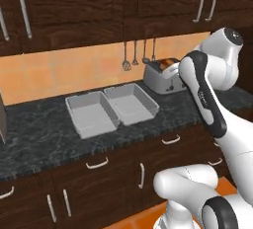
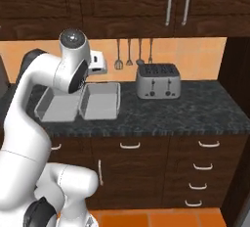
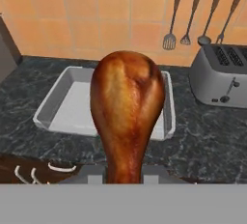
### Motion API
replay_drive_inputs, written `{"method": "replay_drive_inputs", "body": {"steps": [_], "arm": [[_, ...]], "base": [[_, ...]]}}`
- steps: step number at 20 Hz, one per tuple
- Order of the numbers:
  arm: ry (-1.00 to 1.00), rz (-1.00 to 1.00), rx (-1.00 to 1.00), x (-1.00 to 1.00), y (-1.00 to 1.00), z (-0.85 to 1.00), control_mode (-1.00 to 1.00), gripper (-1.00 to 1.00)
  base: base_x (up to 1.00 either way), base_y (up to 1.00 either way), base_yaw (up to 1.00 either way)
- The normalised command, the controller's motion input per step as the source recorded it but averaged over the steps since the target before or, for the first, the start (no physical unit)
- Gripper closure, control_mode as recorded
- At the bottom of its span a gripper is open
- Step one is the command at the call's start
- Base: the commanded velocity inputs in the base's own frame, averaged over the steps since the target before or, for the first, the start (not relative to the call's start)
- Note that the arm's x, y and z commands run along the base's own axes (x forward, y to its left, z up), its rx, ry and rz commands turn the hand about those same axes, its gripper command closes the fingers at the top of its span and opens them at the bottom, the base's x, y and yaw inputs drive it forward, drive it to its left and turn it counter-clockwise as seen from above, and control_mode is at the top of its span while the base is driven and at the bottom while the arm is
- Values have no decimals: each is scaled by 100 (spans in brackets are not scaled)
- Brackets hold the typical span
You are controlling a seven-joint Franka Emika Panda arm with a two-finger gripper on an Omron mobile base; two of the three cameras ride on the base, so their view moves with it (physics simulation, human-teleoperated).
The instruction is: Place one mushroom and one chicken drumstick in each tupperware on the nearby counter, to pack two identical lunches.
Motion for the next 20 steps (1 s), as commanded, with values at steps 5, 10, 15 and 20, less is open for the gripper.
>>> {"method": "replay_drive_inputs", "body": {"steps": [5,10,15,20], "arm": [[0,0,0,0,0,0,100,100],[0,0,0,0,0,0,100,100],[0,0,0,0,0,0,100,100],[0,0,0,0,0,0,100,100]], "base": [[20,0,-35],[38,42,-49],[22,53,-54],[-1,57,-56]]}}
